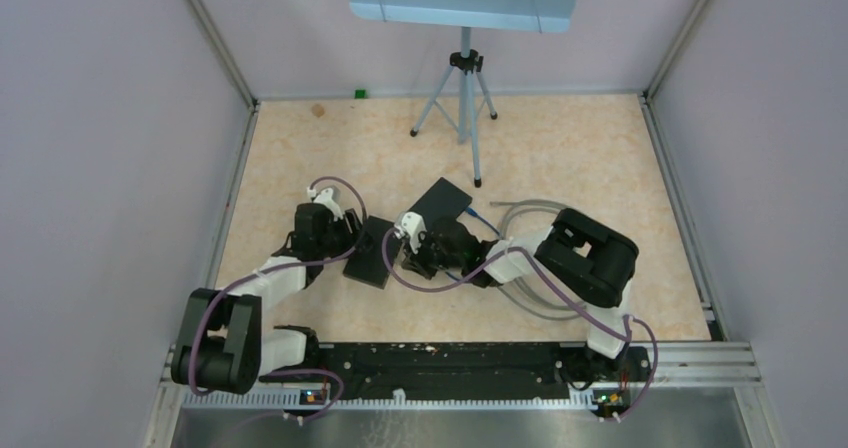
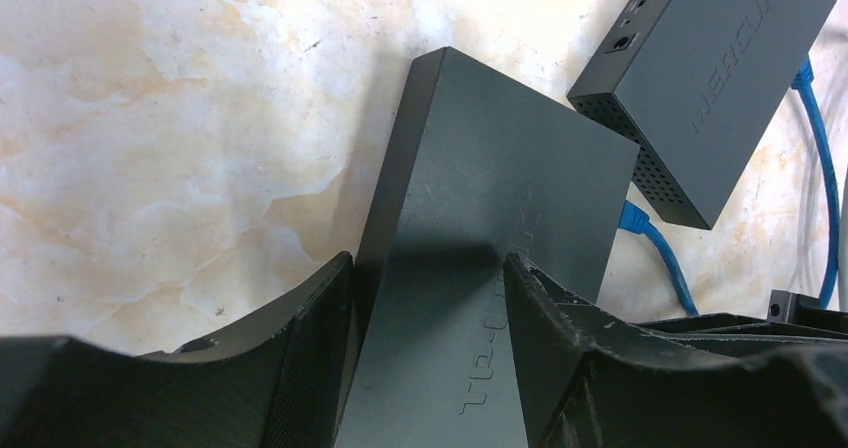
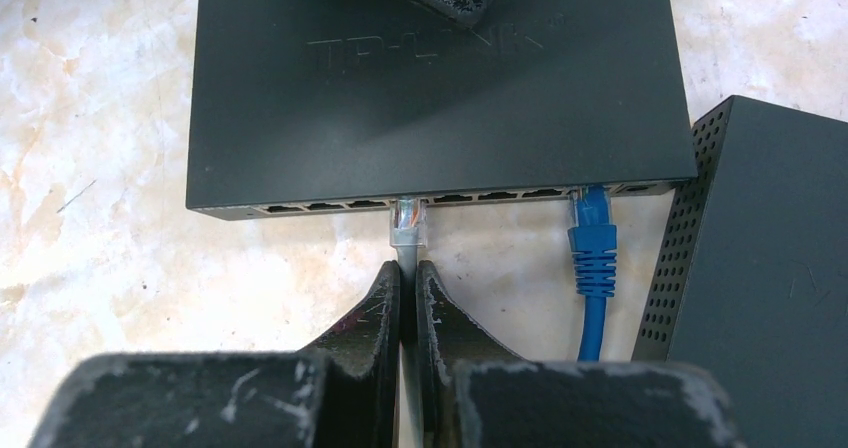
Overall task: Insert the plug into the switch port
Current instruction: Insert the connector into the switch port.
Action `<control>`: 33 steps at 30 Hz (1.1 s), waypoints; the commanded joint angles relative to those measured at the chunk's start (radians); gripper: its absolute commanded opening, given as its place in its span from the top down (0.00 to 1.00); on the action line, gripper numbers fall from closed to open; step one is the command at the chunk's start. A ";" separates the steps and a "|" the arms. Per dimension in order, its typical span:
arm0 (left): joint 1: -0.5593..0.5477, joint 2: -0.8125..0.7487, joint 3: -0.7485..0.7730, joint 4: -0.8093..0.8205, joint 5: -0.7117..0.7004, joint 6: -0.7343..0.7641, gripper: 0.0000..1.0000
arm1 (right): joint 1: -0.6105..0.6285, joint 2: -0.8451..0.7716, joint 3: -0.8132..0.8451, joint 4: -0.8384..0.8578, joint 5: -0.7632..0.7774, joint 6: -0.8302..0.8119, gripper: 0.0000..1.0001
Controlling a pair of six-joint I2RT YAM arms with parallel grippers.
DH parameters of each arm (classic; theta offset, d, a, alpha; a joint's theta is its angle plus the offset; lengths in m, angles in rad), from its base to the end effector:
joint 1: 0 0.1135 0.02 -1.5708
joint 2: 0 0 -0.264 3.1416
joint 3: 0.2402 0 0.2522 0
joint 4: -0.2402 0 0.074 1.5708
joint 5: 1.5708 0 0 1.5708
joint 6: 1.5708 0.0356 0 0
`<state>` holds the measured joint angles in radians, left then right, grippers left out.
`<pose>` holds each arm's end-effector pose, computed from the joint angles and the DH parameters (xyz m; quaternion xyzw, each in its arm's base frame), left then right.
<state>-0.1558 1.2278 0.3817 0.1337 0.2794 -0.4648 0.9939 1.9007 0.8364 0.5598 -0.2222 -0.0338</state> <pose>0.2162 -0.0439 0.1478 -0.0813 0.8986 -0.2464 0.3537 0.1963 0.3161 0.1256 -0.4698 0.7177 0.3180 0.4039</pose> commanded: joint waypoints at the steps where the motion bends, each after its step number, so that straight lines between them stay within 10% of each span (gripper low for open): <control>1: -0.023 0.030 0.007 -0.048 0.167 0.009 0.40 | 0.002 -0.012 0.068 0.052 0.023 -0.024 1.00; 33: -0.197 0.062 -0.027 0.008 0.191 -0.024 0.48 | -0.010 -0.083 0.226 0.212 0.061 -0.034 1.00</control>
<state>-0.2573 1.2617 0.3832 0.2234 0.1623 -0.4198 0.9840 1.9045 0.9817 0.3073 -0.1833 -0.0082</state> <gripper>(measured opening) 0.548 0.022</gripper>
